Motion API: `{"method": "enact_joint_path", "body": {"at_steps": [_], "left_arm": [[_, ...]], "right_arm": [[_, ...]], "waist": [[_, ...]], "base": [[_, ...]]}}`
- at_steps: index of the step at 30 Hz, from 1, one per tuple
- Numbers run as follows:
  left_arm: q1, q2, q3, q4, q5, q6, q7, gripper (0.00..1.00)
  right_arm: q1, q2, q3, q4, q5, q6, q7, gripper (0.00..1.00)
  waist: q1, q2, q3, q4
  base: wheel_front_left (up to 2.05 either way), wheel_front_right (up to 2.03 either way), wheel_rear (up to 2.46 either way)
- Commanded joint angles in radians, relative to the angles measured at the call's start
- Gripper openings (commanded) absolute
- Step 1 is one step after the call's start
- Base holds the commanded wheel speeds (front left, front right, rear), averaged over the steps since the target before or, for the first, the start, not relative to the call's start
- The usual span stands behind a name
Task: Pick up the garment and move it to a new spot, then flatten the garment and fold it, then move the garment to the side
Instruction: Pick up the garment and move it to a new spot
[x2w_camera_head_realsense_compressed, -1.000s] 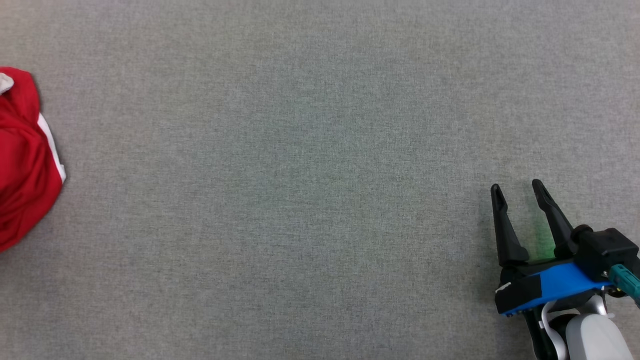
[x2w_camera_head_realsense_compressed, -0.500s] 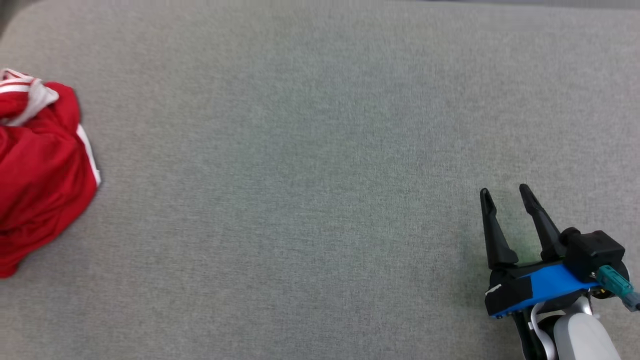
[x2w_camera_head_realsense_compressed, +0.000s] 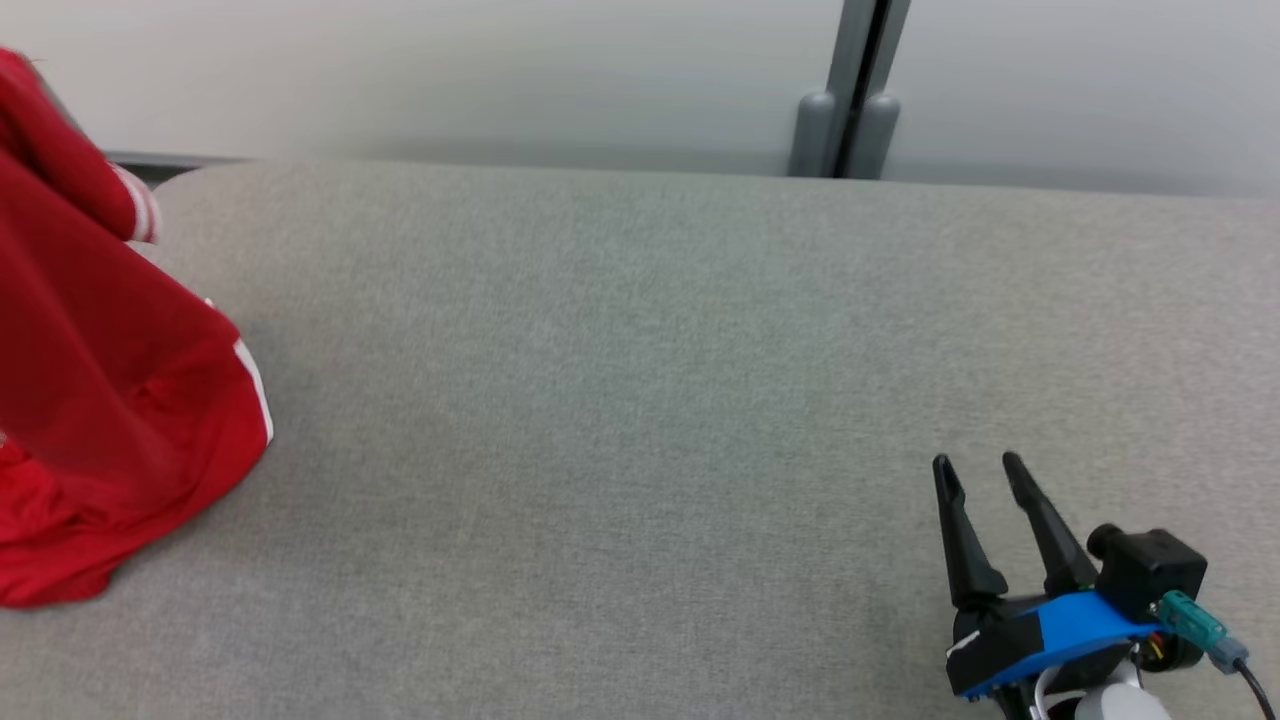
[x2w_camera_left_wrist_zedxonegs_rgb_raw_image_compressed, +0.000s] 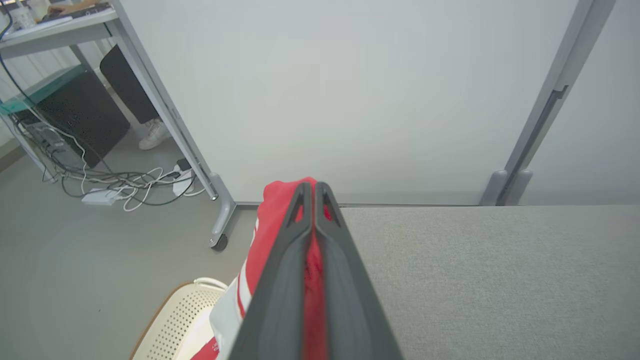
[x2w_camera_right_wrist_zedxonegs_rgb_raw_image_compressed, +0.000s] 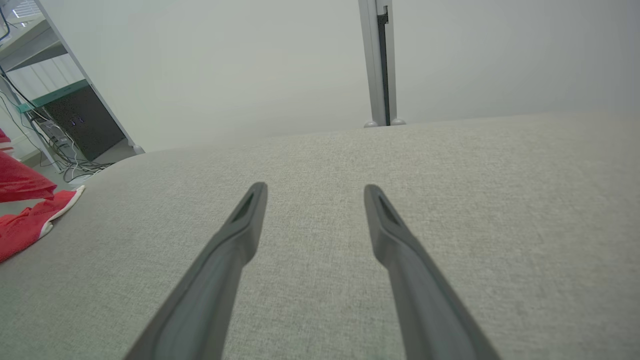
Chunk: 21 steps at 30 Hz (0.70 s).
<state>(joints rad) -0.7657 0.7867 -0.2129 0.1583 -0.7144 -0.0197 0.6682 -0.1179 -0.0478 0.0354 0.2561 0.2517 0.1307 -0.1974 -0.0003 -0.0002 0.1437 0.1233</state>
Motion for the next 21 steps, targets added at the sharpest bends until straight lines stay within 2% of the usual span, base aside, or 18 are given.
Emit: {"method": "enact_joint_path", "body": {"at_steps": [1,6,12,21], "left_arm": [[-0.049,-0.023,-0.035,-0.037,0.025,-0.008,0.018,0.00],[-0.145,-0.104,-0.116,-0.123,0.036,-0.028,0.053,0.00],[-0.216,-0.191,-0.180,-0.161,0.020,-0.055,0.064,0.00],[-0.240,-0.339,-0.281,-0.163,-0.028,-0.086,0.015,0.00]], "right_arm": [[0.023,-0.004,0.004,0.014,0.012,0.000,-0.011,1.00],[0.049,-0.004,0.013,0.036,0.027,0.000,-0.023,1.00],[0.064,-0.004,0.023,0.034,0.028,0.000,-0.021,1.00],[0.063,-0.004,0.026,0.020,0.037,0.000,-0.007,1.00]], "waist": [[0.0003,0.0002,-0.055,-0.044],[0.0003,0.0002,-0.109,-0.092],[0.0003,0.0002,-0.136,-0.152],[0.0003,0.0002,-0.125,-0.262]], "base": [[0.00,0.00,0.00],[0.00,0.00,0.00],[0.00,0.00,0.00],[0.00,0.00,0.00]]}}
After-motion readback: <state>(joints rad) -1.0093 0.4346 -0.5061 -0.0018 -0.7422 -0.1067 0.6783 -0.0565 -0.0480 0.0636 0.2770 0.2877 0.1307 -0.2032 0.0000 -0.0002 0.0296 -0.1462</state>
